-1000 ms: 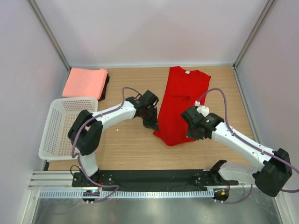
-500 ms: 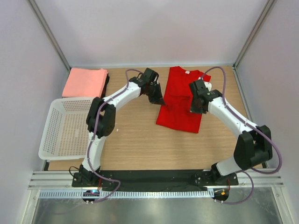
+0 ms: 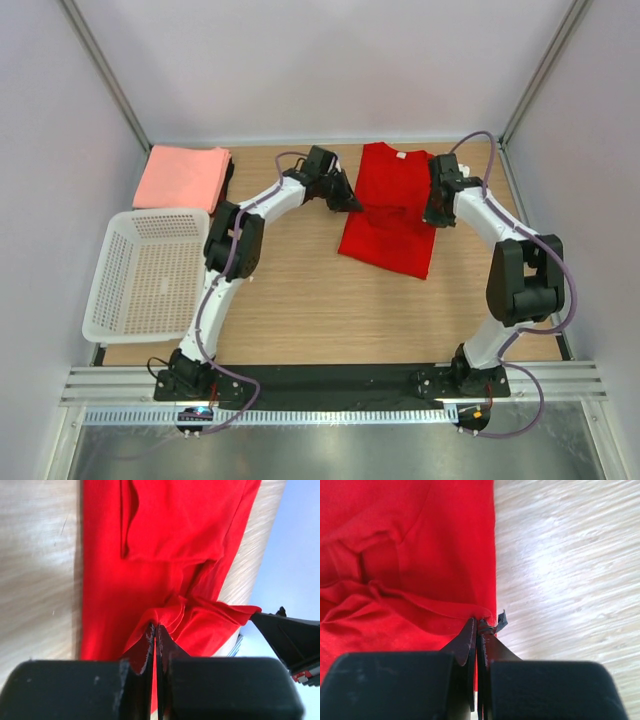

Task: Fold and stack the t-shirts
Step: Fold the tshirt

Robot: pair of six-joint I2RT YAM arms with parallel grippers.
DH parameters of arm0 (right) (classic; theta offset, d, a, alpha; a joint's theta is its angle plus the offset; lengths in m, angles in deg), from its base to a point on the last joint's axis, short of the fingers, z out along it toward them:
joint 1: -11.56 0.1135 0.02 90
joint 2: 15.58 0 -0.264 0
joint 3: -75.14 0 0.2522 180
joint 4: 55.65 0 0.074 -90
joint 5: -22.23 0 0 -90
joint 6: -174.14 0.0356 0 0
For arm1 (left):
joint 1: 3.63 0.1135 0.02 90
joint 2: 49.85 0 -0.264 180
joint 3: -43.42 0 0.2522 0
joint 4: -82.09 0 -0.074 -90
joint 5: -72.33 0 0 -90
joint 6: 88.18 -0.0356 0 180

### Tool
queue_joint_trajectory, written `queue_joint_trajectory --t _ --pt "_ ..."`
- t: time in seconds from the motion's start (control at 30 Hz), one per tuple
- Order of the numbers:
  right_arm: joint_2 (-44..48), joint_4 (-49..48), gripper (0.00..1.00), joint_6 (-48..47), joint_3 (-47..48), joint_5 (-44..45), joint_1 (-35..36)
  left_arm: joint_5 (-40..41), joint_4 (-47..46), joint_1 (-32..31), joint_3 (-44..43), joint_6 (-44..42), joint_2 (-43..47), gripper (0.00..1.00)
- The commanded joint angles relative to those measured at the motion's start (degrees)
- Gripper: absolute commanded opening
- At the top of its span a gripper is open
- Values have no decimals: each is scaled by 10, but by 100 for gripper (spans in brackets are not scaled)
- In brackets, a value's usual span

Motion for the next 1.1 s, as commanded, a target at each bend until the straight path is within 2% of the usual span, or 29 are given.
queue_joint_trajectory --t 0.0,0.27,0.53,0.7,0.8,0.83,0.9,0.93,0.97,1.07 --pt "-4 -33 1 -22 27 -22 -26 -29 -92 10 -31 31 -4 0" --pt "-30 -75 1 -36 40 -77 -63 -28 -131 16 -73 64 -35 0" --pt "-80 -84 1 -33 82 -95 -76 12 -127 28 -80 66 -49 0" --pt "-117 -84 1 -38 106 -82 -75 5 -127 39 -120 71 -83 0" --pt "-135 -85 7 -33 119 -82 -76 -3 -140 39 -137 71 -104 0" --pt "-141 -81 8 -32 125 -82 -76 -9 -143 40 -142 73 -111 2" --pt "-153 -75 14 -27 143 -76 -76 -24 -149 41 -155 73 -126 13" --pt "-163 -70 19 -24 150 -71 -76 -29 -150 41 -155 71 -126 26" --pt "-168 -64 28 -22 157 -64 -76 -32 -149 43 -154 66 -124 31" --pt "-171 -34 42 -14 186 -51 -92 -20 -141 52 -110 39 -84 41"
